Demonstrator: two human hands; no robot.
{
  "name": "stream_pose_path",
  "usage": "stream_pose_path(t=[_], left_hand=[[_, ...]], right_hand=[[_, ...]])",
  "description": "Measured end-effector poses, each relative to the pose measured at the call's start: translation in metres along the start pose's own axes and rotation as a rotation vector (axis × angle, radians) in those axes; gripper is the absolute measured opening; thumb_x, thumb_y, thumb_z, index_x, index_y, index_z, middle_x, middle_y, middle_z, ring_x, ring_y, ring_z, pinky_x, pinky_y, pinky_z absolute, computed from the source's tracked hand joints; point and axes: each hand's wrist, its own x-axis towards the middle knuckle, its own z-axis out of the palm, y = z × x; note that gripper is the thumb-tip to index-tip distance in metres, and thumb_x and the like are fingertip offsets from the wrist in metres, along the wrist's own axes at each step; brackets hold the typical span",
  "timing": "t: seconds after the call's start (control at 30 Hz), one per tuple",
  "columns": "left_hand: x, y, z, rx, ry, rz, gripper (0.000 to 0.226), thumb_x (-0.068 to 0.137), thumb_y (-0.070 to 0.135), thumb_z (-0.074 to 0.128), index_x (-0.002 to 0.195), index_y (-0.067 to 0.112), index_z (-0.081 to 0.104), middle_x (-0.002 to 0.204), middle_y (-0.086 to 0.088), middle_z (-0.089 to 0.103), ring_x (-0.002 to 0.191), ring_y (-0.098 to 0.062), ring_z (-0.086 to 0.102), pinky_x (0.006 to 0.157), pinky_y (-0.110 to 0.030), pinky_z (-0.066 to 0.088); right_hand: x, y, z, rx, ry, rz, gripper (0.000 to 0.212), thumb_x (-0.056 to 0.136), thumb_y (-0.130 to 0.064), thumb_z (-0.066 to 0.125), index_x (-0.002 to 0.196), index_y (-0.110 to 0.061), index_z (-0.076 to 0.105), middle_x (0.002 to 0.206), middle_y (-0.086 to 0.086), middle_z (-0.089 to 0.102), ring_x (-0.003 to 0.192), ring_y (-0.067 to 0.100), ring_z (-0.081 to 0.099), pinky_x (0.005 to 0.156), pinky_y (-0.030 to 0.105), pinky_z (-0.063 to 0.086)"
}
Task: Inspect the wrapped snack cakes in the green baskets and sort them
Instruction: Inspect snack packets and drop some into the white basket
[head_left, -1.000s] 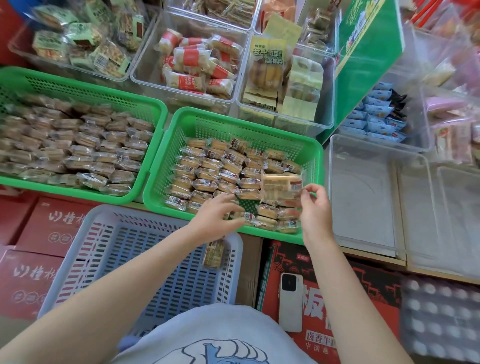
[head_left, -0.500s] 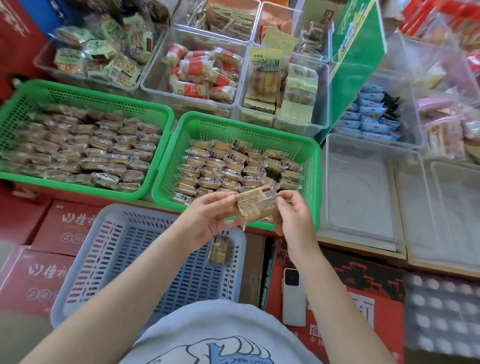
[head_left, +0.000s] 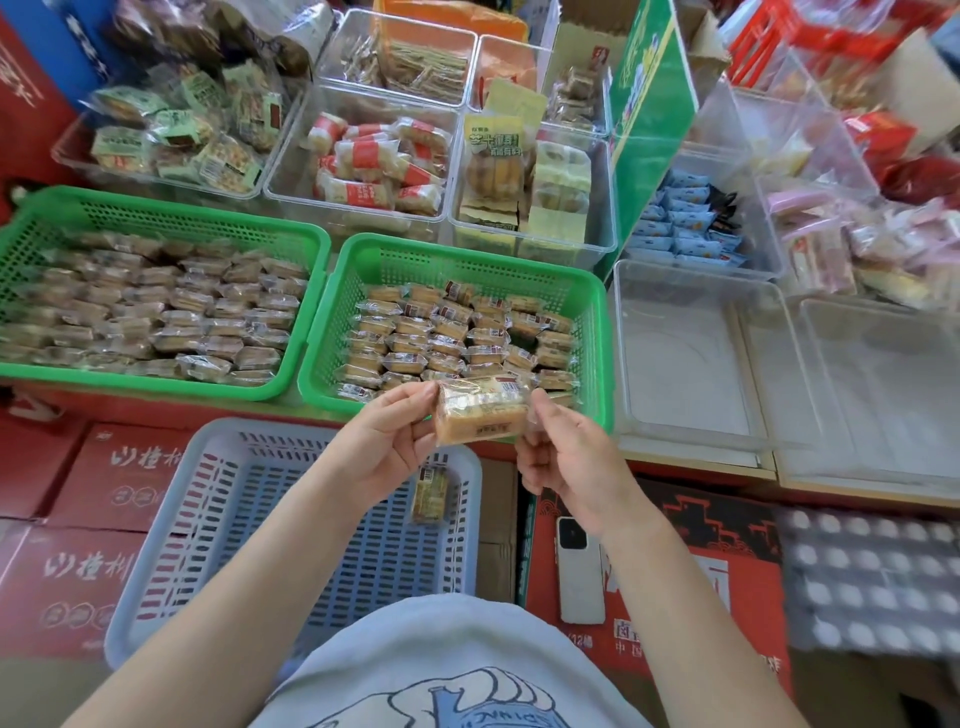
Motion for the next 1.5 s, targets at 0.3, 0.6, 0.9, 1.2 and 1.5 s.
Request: stream_pose_path(t=[0.3, 0.6, 0.9, 1.2, 1.5], left_hand=[[-0.001, -0.004, -0.007, 0.289, 0.170, 0.121, 0.026, 0.077, 0.028, 0.074, 0.086, 0.009, 0.059, 0.094, -0.013, 0.074, 0.076, -0.019, 0.074, 0.062, -0.025, 0.061], [-0.020, -0.012, 0.002, 0.876, 0.265, 0.401, 0.014, 0.084, 0.012, 0.081, 0.095, 0.012, 0.072, 0.087, -0.001, 0.077, 0.075, -0.018, 0.075, 0.072, -0.034, 0.063], [-0.024, 0.004, -0.010, 0.692, 0.240, 0.339, 0.020, 0.095, 0.022, 0.068, 0.089, 0.005, 0.075, 0.082, -0.009, 0.077, 0.075, -0.023, 0.075, 0.067, -0.028, 0.061], [-0.022, 0.017, -0.006, 0.269, 0.046, 0.134, 0.039, 0.079, 0.023, 0.073, 0.115, 0.010, 0.067, 0.097, -0.009, 0.074, 0.079, -0.019, 0.071, 0.059, -0.028, 0.060], [-0.019, 0.021, -0.006, 0.175, -0.156, 0.056, 0.011, 0.087, 0.025, 0.066, 0.092, 0.016, 0.063, 0.092, -0.010, 0.069, 0.073, -0.026, 0.072, 0.055, -0.028, 0.060]], right_hand=[[-0.010, 0.007, 0.020, 0.033, 0.249, -0.033, 0.033, 0.106, -0.029, 0.044, 0.087, -0.005, 0.055, 0.058, 0.000, 0.046, 0.049, 0.014, 0.041, 0.047, 0.025, 0.034], [-0.008, 0.007, 0.033, 0.360, 0.335, 0.030, 0.035, 0.107, -0.027, 0.042, 0.075, -0.012, 0.045, 0.059, 0.000, 0.044, 0.049, 0.013, 0.037, 0.050, 0.027, 0.030], [-0.011, 0.001, 0.035, 0.320, 0.136, -0.066, 0.034, 0.105, -0.026, 0.042, 0.075, -0.011, 0.047, 0.063, 0.003, 0.046, 0.051, 0.016, 0.041, 0.052, 0.028, 0.035], [-0.019, -0.007, 0.038, -0.333, 0.073, -0.297, 0.014, 0.100, -0.027, 0.055, 0.102, -0.013, 0.058, 0.088, 0.010, 0.065, 0.079, 0.023, 0.063, 0.069, 0.033, 0.055], [-0.006, -0.016, 0.016, 0.046, 0.029, -0.241, 0.005, 0.095, -0.018, 0.061, 0.093, -0.016, 0.065, 0.099, 0.018, 0.061, 0.084, 0.034, 0.057, 0.057, 0.036, 0.053]])
